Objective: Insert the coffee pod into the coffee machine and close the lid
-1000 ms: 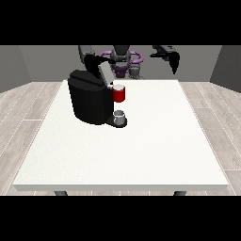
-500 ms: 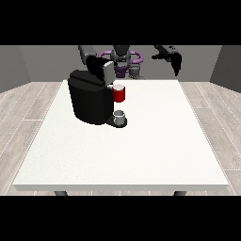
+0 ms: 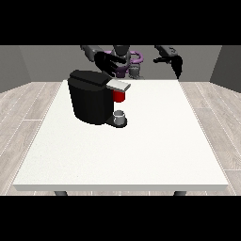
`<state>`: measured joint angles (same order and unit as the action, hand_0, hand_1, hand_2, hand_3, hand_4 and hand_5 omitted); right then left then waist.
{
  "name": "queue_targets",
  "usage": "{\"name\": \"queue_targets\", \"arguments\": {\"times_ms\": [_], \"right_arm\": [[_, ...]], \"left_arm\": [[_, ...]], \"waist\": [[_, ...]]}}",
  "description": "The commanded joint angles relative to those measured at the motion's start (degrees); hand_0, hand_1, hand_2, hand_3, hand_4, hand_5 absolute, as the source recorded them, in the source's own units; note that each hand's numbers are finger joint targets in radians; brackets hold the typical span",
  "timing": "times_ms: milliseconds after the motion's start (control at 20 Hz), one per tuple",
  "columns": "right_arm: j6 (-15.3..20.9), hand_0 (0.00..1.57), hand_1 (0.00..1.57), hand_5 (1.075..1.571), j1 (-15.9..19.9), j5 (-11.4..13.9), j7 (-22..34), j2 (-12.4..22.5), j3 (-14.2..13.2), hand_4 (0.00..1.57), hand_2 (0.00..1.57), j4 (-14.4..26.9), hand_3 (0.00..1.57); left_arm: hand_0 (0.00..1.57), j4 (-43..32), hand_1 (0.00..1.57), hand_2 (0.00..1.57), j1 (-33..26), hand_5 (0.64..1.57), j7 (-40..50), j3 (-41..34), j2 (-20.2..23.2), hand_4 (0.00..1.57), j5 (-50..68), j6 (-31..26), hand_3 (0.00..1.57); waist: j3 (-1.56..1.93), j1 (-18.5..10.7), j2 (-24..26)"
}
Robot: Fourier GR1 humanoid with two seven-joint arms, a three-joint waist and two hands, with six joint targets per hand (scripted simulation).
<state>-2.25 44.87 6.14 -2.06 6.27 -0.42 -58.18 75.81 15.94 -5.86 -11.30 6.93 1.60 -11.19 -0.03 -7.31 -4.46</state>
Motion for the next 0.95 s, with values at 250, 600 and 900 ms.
{"name": "queue_targets", "arguments": {"times_ms": [250, 600, 900], "right_arm": [[1.0, 0.0, 0.0, 1.571, 3.1, 1.4, -1.7, -0.1, -1.9, 0.12, 0.0, 2.3, 0.0], [-4.0, 0.0, 0.0, 1.571, -8.1, -3.5, -6.6, -6.2, 7.3, 0.35, 0.0, -6.0, 0.0], [-0.7, 0.0, 0.0, 1.571, -24.0, -10.0, -9.2, -6.2, 10.2, 0.16, 0.0, -8.5, 0.0]], "left_arm": [[0.0, 2.4, 0.0, 0.0, -1.2, 1.571, 1.9, 2.2, 0.2, 0.15, 1.2, -1.7, 0.0], [0.0, -2.5, 0.0, 0.0, -2.0, 1.571, -2.0, 0.1, 0.1, 0.2, 0.0, 1.9, 0.0], [0.0, -0.3, 0.0, 0.0, -6.9, 1.571, -1.6, 3.1, -4.1, 0.19, -0.8, 3.4, 0.0]], "waist": [[0.04, -2.5, 0.3], [0.03, 4.7, 5.9], [0.07, 7.4, 12.3]]}}
